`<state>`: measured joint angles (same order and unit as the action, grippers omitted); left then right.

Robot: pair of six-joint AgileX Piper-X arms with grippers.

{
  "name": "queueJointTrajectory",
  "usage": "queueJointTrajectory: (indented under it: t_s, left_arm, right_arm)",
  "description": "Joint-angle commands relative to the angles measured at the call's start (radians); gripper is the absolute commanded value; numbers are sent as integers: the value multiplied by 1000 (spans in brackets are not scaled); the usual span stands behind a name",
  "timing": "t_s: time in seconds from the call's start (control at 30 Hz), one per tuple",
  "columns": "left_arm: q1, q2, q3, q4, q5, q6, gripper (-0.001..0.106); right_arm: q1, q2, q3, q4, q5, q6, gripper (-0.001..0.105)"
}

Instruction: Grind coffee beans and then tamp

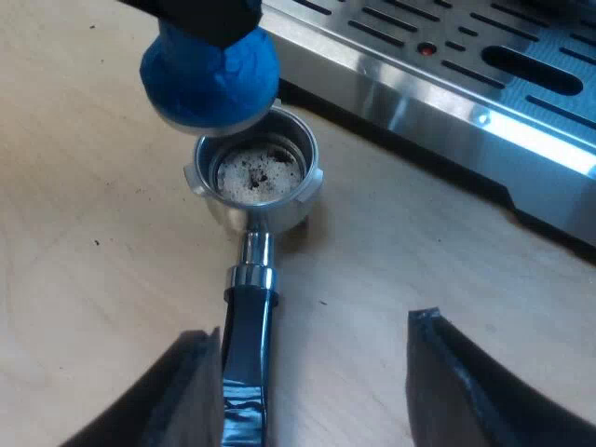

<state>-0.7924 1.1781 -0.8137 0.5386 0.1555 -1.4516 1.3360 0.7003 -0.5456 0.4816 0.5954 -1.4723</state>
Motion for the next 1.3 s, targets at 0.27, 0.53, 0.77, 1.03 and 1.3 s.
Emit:
queueJointTrajectory:
  t_s: [0.27,0.53,0.77,1.03,1.3]
  left_arm:
    - [-8,36,-7,-10,-26,13,1]
    - [-8,51,-5,-38,-26,13,1]
    - [-8,92,-3,-44,-26,13,1]
    - [-8,98,-3,-84,-7,13,1]
    - [-8,98,12,-102,-2,13,1]
  right_arm:
    - [-7,-4,-3,-7,-1,-12,47]
    - [-7,-4,-3,-7,-1,-12,47]
    - [-7,-4,-3,-7,-1,-12,47]
    - [-7,-4,-3,-7,-1,-12,47]
    - [-7,-4,-3,-7,-1,-12,47]
